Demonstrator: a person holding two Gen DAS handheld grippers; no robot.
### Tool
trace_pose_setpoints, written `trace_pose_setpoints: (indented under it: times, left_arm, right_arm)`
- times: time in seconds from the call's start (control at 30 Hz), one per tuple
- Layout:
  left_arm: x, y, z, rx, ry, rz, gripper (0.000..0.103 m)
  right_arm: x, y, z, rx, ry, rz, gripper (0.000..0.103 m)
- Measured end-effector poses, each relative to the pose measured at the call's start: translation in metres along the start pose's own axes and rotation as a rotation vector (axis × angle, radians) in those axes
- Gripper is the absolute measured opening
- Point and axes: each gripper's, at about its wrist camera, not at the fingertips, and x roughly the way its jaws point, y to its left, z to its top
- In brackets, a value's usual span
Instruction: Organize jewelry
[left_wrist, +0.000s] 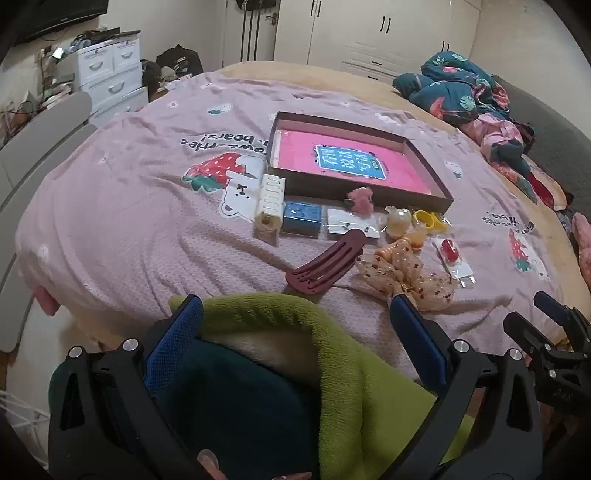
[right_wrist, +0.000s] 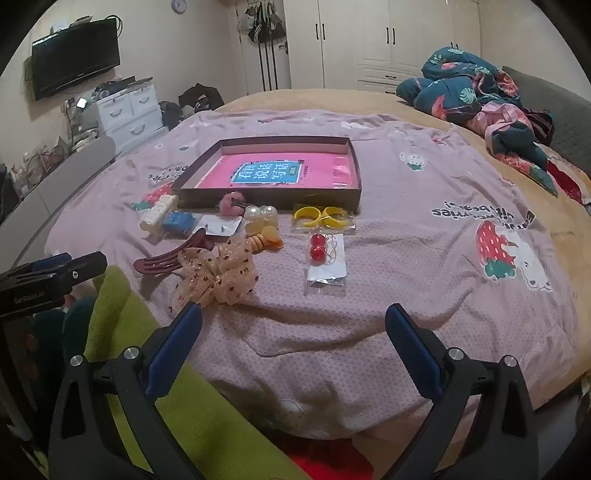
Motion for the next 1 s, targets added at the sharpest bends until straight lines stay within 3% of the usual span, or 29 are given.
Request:
trace_pose_setpoints:
  times: [0.2,1.0]
  left_arm:
    - [-0.001,-0.011,0.000,-0.007,0.000,0.002,0.095]
    - [-0.005,0.004,0.003,-0.026,-0.017,-0.025,0.095]
  right_arm:
    - [0.000,-0.002,0.001,-0.002,0.002,-0.007,0.099]
    - [-0.001,0.003,0.000,-0.020,0.001,-0.010,0.099]
